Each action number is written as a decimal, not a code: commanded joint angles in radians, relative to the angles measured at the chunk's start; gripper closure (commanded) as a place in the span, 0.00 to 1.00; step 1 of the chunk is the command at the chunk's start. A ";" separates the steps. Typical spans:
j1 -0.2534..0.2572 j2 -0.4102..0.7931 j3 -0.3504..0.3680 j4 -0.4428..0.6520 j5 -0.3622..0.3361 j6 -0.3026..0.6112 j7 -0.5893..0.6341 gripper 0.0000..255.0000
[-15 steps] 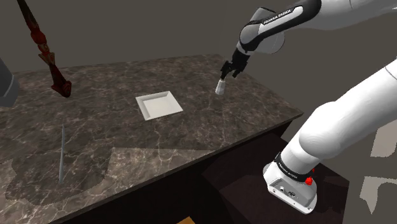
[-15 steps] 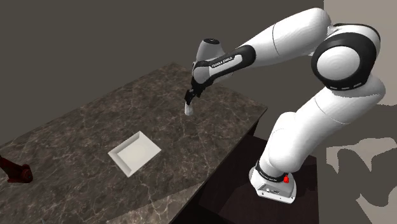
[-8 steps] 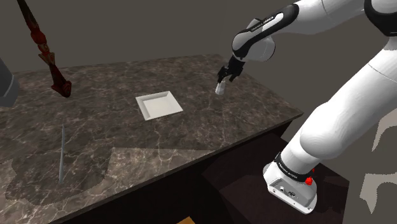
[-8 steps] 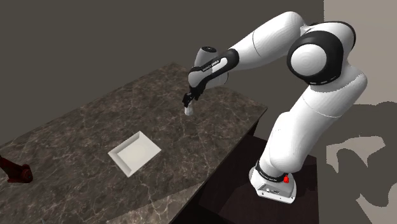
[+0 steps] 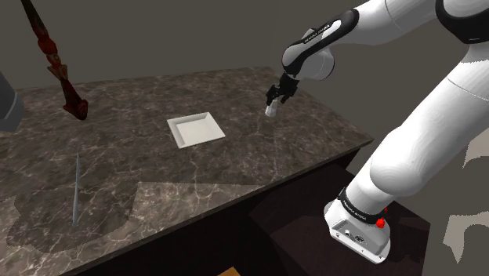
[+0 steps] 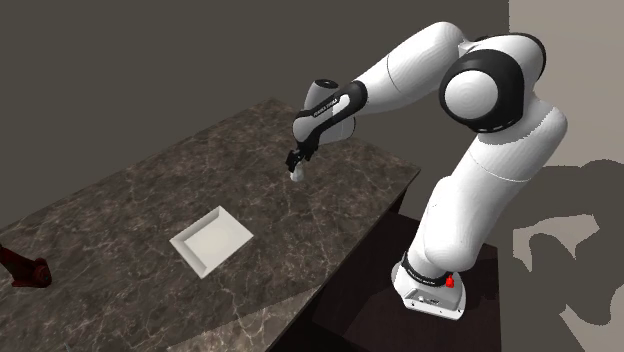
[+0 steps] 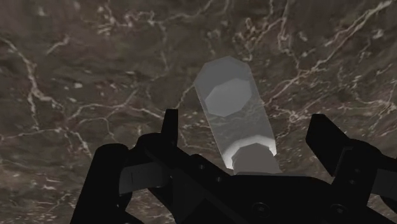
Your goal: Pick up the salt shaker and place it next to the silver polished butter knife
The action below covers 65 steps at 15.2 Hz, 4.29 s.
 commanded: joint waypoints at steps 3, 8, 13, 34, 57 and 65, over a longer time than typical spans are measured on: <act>0.000 0.000 0.000 0.000 0.000 0.000 0.000 1.00; 0.000 0.000 0.000 0.000 0.000 0.000 0.000 1.00; -0.002 -0.011 0.001 0.003 -0.013 -0.013 0.011 1.00; -0.040 -0.187 0.034 0.134 -0.160 -0.302 0.149 1.00; 0.027 -0.303 0.241 0.173 -0.204 -0.434 0.458 1.00; 0.090 -0.279 0.393 0.192 -0.204 -0.418 0.670 1.00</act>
